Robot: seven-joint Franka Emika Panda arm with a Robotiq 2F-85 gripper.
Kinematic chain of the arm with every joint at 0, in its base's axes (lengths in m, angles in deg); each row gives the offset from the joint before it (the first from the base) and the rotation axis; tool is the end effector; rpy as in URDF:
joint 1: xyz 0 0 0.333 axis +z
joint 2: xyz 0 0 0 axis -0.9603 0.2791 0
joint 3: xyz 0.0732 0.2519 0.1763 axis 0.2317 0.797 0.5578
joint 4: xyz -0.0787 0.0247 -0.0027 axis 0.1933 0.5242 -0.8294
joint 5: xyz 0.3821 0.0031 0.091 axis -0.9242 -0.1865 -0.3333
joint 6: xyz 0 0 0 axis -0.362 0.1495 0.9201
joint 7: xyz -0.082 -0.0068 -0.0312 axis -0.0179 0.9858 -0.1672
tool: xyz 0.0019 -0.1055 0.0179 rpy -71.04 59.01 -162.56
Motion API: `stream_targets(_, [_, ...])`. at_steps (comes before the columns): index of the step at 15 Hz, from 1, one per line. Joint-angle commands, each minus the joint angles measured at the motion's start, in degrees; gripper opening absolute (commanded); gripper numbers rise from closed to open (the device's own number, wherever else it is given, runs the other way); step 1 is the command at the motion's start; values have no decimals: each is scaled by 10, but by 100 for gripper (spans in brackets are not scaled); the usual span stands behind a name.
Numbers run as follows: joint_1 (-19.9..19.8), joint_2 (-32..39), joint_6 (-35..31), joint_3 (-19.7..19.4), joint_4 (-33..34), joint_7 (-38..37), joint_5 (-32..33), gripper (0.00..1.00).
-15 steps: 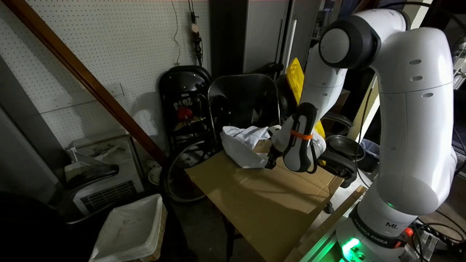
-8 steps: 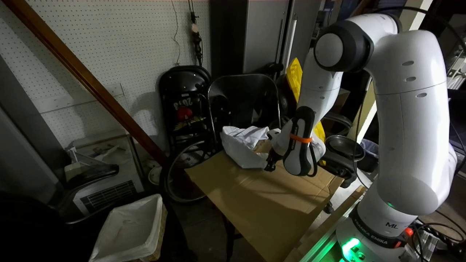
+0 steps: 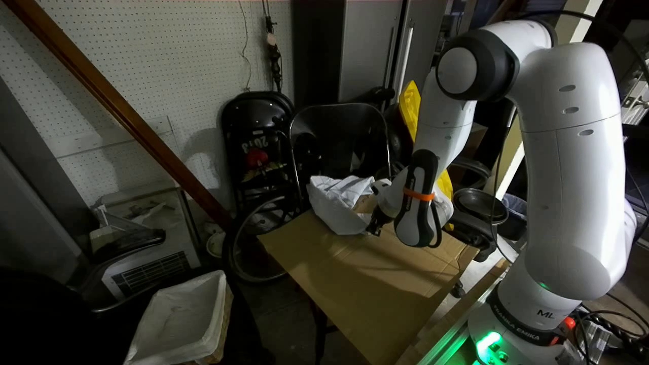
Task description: Put the towel on the backrest of the chair
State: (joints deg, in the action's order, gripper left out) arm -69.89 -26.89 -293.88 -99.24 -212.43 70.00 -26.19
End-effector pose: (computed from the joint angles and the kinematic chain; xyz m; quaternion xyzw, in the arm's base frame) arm 0.3975 -0.0301 0.1214 0.9169 0.3358 0.2019 0.0762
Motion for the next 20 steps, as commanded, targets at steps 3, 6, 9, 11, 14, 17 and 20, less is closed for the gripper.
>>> stream_targets(3, [-15,-114,36,27,-56,-32,16,0])
stream_targets(6, [-72,-164,81,97,-14,-113,78,0])
stream_targets(9, [-113,-227,28,142,-17,-233,179,0])
stream_targets(11, [-131,-271,0,155,-18,-316,237,0])
stream_targets(14, [-144,-330,-57,131,-8,-432,324,0])
stream_targets(17, [-159,-353,-120,91,37,-541,403,0])
stream_targets(20, [-155,-347,-124,79,41,-545,399,2])
